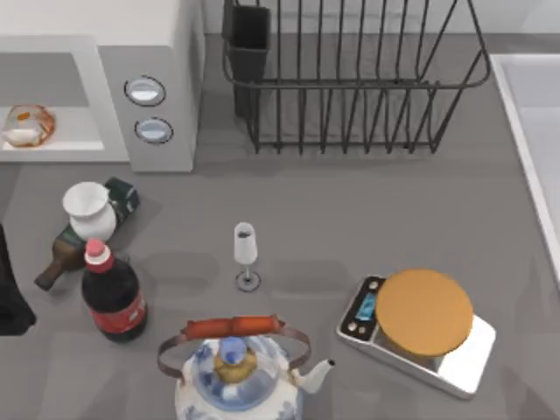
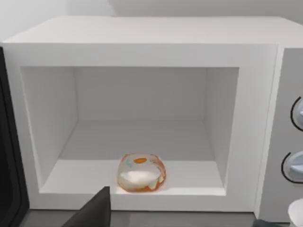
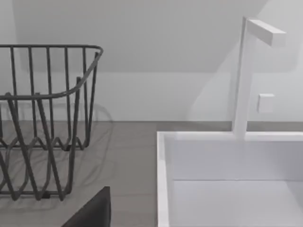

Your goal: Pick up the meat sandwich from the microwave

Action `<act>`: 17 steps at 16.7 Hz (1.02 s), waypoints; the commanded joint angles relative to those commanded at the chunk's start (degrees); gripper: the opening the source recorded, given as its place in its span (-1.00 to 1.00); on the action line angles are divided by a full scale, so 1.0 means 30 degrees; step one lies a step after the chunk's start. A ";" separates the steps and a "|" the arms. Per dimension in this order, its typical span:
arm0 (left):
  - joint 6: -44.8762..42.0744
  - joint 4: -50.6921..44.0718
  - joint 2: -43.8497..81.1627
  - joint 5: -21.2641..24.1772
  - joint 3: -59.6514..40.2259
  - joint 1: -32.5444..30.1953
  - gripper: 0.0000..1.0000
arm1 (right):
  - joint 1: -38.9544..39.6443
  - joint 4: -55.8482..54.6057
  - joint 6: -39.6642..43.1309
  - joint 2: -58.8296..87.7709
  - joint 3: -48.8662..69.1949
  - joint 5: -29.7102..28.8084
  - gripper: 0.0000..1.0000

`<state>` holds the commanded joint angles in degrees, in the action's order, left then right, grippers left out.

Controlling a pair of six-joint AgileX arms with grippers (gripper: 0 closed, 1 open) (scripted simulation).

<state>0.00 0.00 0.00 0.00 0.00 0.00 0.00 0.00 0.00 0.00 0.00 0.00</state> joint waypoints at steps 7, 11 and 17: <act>0.0000 0.0000 0.0000 0.0000 0.0000 0.0000 1.00 | 0.0000 0.0000 0.0000 0.0000 0.0000 0.0000 1.00; 0.0000 0.0000 0.0000 0.0000 0.0000 0.0000 1.00 | 0.0000 0.0000 0.0000 0.0000 0.0000 0.0000 1.00; -0.0029 0.1857 0.2910 0.0300 -0.1365 0.0137 1.00 | 0.0000 0.0000 0.0000 0.0000 0.0000 0.0000 1.00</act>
<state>-0.09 5.57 8.73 0.90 -4.09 0.41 0.00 0.00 0.00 0.00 0.00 0.00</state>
